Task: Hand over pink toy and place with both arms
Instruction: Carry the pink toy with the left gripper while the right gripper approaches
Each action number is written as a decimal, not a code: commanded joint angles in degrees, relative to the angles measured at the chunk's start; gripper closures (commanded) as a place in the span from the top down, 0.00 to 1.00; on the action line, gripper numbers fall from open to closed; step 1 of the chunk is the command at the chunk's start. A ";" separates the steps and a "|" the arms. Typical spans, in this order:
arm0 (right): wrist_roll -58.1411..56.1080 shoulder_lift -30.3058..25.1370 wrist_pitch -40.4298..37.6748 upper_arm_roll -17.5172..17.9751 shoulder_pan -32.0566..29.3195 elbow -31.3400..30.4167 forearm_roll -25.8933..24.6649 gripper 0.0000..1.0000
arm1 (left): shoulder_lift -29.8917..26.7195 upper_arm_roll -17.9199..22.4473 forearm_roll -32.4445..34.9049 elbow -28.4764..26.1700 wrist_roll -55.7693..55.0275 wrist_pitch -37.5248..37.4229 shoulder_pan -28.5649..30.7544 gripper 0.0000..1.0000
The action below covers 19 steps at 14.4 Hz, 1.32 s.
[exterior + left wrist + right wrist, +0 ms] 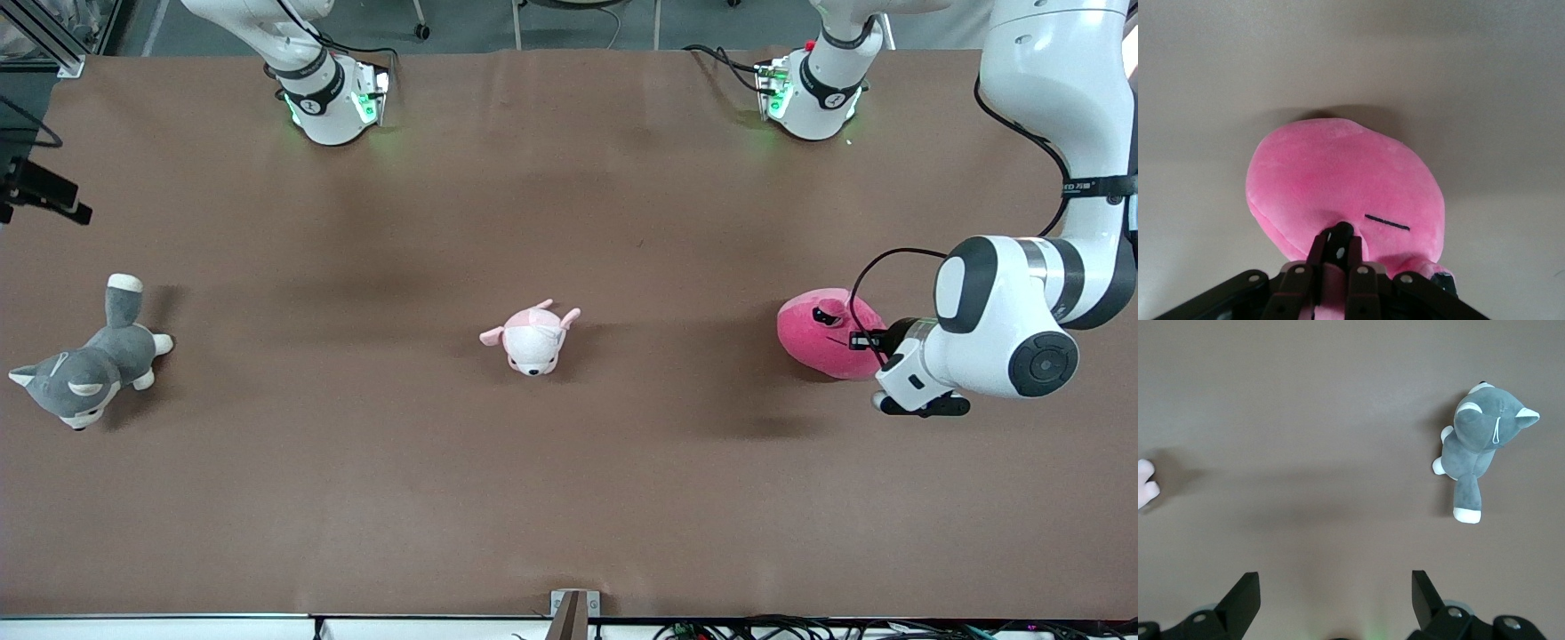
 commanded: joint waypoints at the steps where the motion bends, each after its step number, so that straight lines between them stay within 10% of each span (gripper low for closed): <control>1: -0.01 4.76 2.55 0.49 -1.66 0.27 0.02 1.00 | -2.10 -0.50 0.24 -0.02 -0.53 -1.84 0.32 0.00; 11: 28.68 5.92 3.00 1.01 4.82 -0.43 1.08 1.00 | -5.36 -5.93 -14.76 17.28 -27.37 -19.07 -0.29 0.00; 19: 64.99 5.40 0.72 1.10 14.58 0.09 12.05 1.00 | -5.18 -22.12 -18.30 22.49 -61.85 -6.45 -7.56 0.00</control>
